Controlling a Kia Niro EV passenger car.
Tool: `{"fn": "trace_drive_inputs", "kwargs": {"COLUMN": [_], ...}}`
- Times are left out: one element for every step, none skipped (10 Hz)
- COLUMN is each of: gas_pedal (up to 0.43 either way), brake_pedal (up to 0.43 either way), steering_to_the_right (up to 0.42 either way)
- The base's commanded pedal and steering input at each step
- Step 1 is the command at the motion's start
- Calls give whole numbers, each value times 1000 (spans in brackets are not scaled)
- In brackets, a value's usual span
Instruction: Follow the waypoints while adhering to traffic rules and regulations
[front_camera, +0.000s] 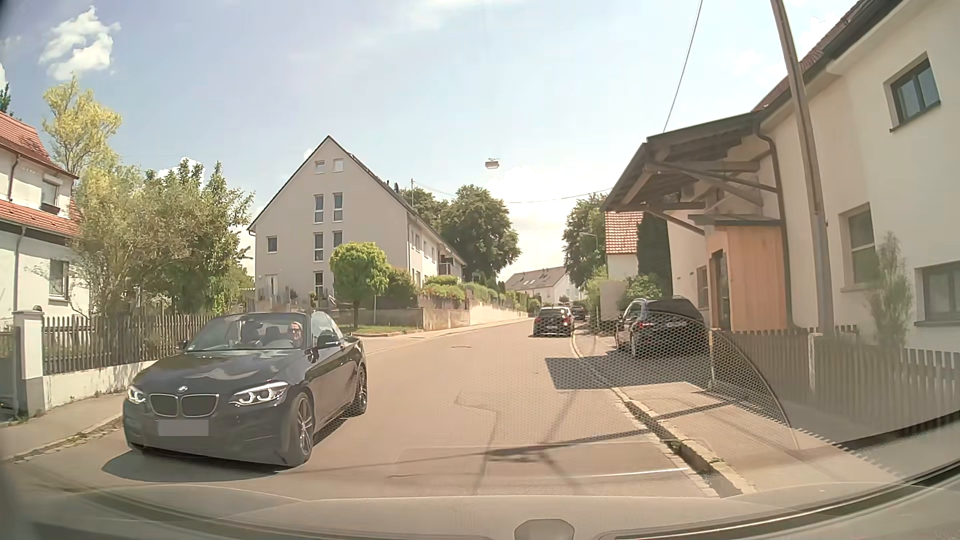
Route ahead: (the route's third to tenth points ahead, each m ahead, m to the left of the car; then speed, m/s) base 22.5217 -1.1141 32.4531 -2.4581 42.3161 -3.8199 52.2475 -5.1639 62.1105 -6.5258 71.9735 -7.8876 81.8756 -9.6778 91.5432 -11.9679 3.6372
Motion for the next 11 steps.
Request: {"fn": "trace_drive_inputs", "kwargs": {"gas_pedal": [220, 228, 240, 240, 248, 248, 248, 248, 248, 248, 248], "brake_pedal": [0, 0, 0, 0, 0, 0, 0, 0, 0, 0, 0], "steering_to_the_right": [-4, 0, 1, 2, 3, 5, 6, 5, 5, 3, 2]}}
